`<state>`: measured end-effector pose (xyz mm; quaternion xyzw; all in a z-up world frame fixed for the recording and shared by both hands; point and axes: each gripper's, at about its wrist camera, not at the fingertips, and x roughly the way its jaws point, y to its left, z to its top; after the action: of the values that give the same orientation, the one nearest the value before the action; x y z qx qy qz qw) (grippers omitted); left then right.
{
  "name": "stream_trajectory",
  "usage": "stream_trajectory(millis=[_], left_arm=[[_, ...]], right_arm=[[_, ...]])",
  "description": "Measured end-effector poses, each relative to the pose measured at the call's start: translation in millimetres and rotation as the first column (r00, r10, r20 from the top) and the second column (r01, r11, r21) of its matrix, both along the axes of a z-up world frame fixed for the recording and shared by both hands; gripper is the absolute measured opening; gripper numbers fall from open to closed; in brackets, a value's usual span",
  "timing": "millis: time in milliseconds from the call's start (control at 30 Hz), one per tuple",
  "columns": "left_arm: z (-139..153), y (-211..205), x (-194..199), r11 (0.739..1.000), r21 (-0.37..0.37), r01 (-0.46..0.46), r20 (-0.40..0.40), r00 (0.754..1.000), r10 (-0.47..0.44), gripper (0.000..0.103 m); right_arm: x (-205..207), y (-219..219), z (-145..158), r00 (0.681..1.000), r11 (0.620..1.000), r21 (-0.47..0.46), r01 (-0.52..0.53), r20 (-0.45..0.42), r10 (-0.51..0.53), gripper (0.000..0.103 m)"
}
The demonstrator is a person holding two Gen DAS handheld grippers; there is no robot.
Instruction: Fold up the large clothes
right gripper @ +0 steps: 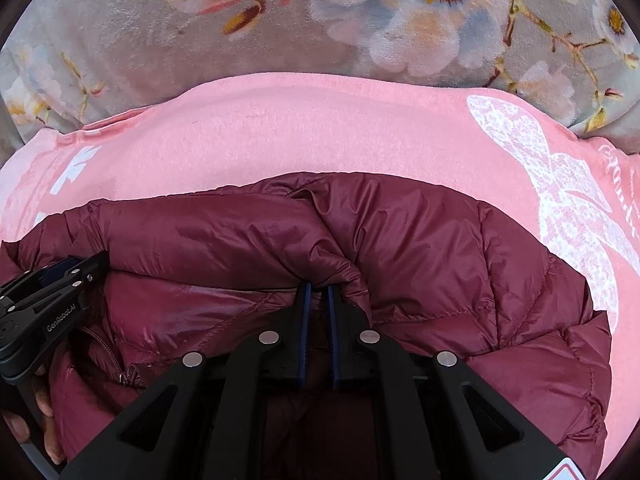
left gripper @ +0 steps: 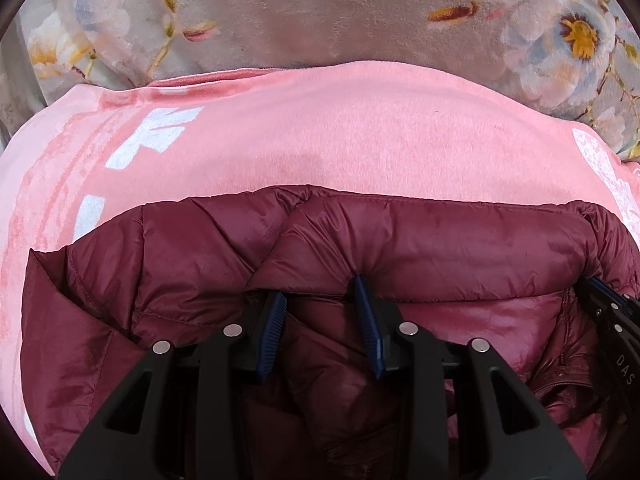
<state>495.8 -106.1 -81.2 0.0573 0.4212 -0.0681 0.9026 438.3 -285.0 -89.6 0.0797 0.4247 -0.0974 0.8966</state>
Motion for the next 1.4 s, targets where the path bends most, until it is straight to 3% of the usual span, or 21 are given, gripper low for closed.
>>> stream_trajectory(millis=[1400], left_arm=[[3.4, -3.8, -3.0, 0.997, 0.073, -0.004, 0.01, 1.0, 0.004, 0.037]], right_arm=[[0.4, 1.9, -0.7, 1.0, 1.0, -0.012, 0.001, -0.003, -0.001, 0.007]])
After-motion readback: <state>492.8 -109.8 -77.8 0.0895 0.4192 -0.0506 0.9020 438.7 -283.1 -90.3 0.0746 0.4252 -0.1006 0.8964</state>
